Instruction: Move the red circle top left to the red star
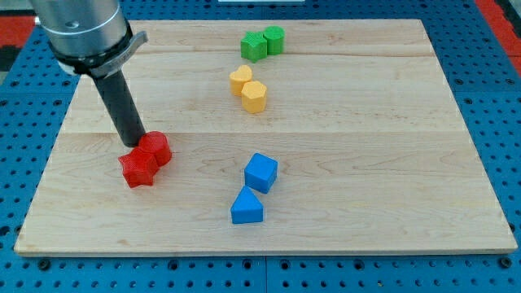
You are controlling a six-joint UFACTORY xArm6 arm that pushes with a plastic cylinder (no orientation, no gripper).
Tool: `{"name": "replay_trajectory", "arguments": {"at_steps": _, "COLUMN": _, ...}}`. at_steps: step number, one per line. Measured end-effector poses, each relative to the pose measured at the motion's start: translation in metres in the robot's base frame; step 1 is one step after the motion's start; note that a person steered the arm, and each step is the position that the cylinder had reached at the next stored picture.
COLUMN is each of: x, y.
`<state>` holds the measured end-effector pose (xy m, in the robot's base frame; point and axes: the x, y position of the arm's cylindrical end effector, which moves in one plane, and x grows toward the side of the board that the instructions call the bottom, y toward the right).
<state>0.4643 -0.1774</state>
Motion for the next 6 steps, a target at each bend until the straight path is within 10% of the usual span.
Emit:
{"name": "replay_trajectory", "arguments": {"at_steps": 2, "x": -0.055, "y": 0.041}}
{"name": "replay_trajectory", "arguments": {"at_steps": 6, "x": 0.033, "y": -0.001}}
